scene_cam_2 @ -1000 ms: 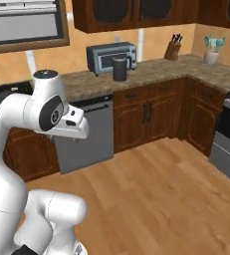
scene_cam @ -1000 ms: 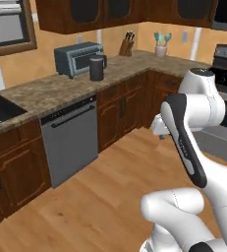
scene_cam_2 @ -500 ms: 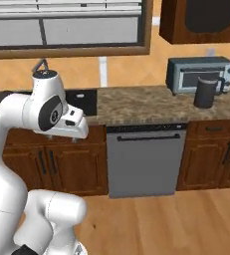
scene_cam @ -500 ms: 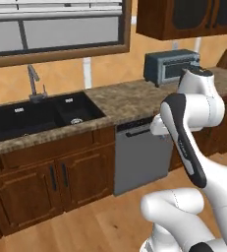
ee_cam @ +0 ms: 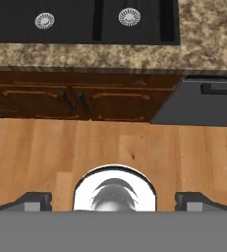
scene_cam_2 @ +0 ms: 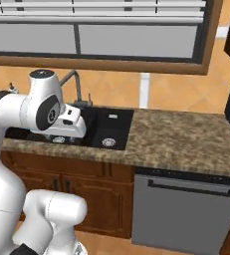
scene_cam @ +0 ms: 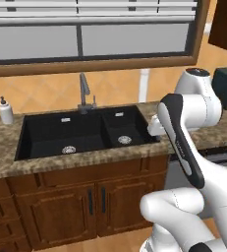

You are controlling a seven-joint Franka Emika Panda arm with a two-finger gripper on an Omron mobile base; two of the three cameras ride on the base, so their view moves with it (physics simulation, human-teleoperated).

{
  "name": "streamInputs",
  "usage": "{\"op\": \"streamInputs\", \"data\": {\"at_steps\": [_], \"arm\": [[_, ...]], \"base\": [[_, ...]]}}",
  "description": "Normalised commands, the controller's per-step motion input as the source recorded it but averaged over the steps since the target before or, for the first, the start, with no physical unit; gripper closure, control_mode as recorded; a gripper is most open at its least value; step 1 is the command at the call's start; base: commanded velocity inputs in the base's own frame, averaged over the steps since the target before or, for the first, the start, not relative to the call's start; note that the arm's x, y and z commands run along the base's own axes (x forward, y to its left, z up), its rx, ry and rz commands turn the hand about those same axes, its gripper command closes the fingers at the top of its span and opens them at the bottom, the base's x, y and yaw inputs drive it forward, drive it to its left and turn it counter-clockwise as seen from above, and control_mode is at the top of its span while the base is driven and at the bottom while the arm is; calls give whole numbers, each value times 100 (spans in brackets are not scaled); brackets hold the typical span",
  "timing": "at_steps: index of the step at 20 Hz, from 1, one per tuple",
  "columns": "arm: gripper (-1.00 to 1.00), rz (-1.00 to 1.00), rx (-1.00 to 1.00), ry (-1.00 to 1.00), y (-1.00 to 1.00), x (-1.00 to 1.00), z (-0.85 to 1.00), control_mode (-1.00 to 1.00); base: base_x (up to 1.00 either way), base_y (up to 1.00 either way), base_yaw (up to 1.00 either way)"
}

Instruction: Navigate to the sink.

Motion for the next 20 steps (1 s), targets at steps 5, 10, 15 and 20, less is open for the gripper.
{"op": "streamInputs", "data": {"at_steps": [5,10,15,20], "arm": [[-100,0,0,0,0,0,0,100],[-100,0,0,0,0,0,0,100],[-100,0,0,0,0,0,0,100],[-100,0,0,0,0,0,0,100]], "base": [[99,28,8],[95,57,0],[93,64,-3],[81,52,-17]]}}
